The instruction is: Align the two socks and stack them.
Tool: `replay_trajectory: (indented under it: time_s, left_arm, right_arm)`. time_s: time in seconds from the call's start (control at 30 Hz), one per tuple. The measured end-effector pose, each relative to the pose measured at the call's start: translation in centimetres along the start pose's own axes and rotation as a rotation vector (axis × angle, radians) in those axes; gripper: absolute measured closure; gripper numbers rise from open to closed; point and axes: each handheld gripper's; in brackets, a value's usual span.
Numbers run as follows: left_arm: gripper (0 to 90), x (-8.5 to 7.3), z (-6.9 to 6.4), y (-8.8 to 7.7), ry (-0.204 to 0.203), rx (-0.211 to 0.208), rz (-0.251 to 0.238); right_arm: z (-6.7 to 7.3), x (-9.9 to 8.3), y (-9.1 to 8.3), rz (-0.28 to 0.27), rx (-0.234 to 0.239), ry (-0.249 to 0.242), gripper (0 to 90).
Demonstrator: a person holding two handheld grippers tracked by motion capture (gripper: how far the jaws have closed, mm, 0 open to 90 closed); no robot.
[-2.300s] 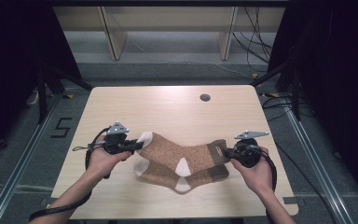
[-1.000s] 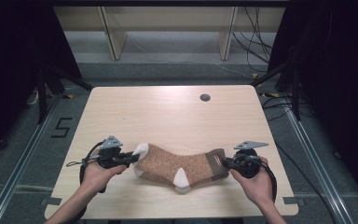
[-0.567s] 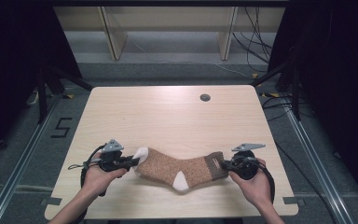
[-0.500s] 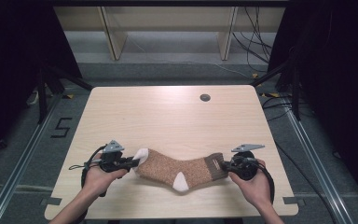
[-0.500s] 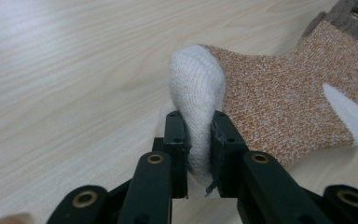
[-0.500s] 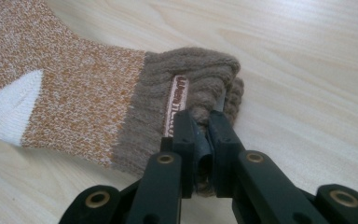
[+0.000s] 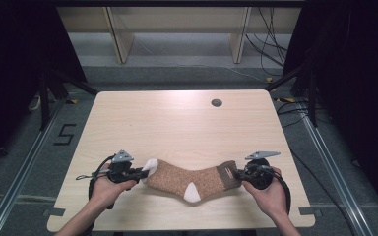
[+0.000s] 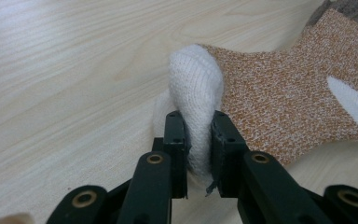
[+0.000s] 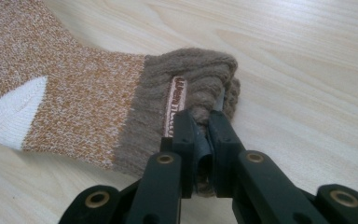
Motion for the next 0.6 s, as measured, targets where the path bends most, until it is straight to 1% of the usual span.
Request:
replay_trajectory:
  time_s: [0.03, 0.07, 0.1, 0.13, 0.17, 0.2, 0.23, 0.27, 0.3, 0.33, 0.37, 0.4, 0.43, 0.47, 0.5, 0.53, 0.57, 0.6]
  left_arm:
    - [78.1, 0.0, 0.0, 0.0, -0.001, 0.002, 0.009]
    - [78.1, -0.1, 0.1, 0.1, -0.004, -0.003, 0.006]
    - [78.0, -0.2, 0.1, 0.2, -0.014, -0.004, 0.002]
    - [77.8, -0.3, 0.2, 0.3, -0.008, -0.003, 0.013]
    - [77.6, -0.4, 0.2, 0.4, -0.01, 0.001, 0.014]
    - [77.4, -0.5, 0.1, 0.5, -0.018, -0.004, 0.013]
    - [77.0, -0.6, 0.2, 0.6, -0.012, -0.008, 0.021]
    - [76.7, -0.8, 0.1, 0.6, -0.017, -0.006, 0.022]
    - [76.4, -0.8, 0.1, 0.7, -0.025, -0.005, 0.015]
    - [76.2, -0.9, 0.1, 0.7, -0.022, -0.001, 0.019]
    - [76.0, -1.0, 0.2, 0.8, -0.023, -0.002, 0.023]
    - [75.9, -1.0, 0.2, 0.8, -0.028, -0.002, 0.024]
    - [75.7, -1.1, 0.2, 1.0, -0.024, -0.003, 0.024]
    - [75.3, -1.1, 0.1, 1.0, -0.029, 0.002, 0.027]
    - [74.9, -1.2, 0.2, 1.1, -0.029, -0.009, 0.028]
    - [74.1, -1.3, 0.2, 1.1, -0.028, -0.001, 0.03]
    - [72.6, -1.3, 0.2, 1.1, -0.026, 0.004, 0.036]
    - [70.5, -1.4, 0.2, 1.1, -0.033, 0.012, 0.036]
  right_arm:
    - [0.2, 0.0, 0.0, 0.017, 0.0, 0.035, 83.8]
    - [0.2, 0.0, 0.0, 0.03, -0.008, 0.048, 83.8]
    - [0.1, 0.0, 0.4, 0.007, -0.012, 0.035, 83.8]
    - [0.1, 0.0, 0.4, 0.017, -0.004, 0.029, 83.7]
    - [0.0, 0.0, 0.5, 0.023, -0.007, 0.014, 83.8]
    - [0.1, -0.1, 0.7, 0.025, -0.01, 0.043, 83.7]
    - [0.1, -0.1, 0.7, 0.034, -0.024, 0.034, 83.7]
    - [0.1, -0.1, 0.7, 0.038, -0.013, 0.042, 83.7]
    - [0.1, -0.2, 0.7, 0.029, -0.009, 0.061, 83.6]
    - [-0.1, -0.1, 0.6, 0.035, -0.009, 0.046, 83.6]
    - [-0.4, -0.1, 0.7, 0.021, -0.008, 0.031, 83.5]
    - [-0.4, -0.1, 0.5, 0.058, 0.01, 0.054, 83.5]
    - [-0.4, -0.1, 0.6, 0.051, 0.004, 0.057, 83.4]
    - [-0.3, -0.2, 0.7, 0.036, -0.007, 0.045, 83.4]
    - [-0.1, -0.3, 0.7, 0.047, -0.007, 0.058, 83.4]
    - [-0.1, -0.3, 0.7, 0.05, -0.015, 0.033, 83.4]
    - [-0.1, -0.3, 0.8, 0.047, -0.013, 0.043, 83.3]
    - [-0.2, -0.3, 0.9, 0.037, -0.014, 0.025, 83.2]
Point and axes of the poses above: each handheld gripper's, and its own axes: y roughly forward along the jaws, x roughly out of its top, z roughly to its left, and after that the axes turned 10 degrees about y, right-handed
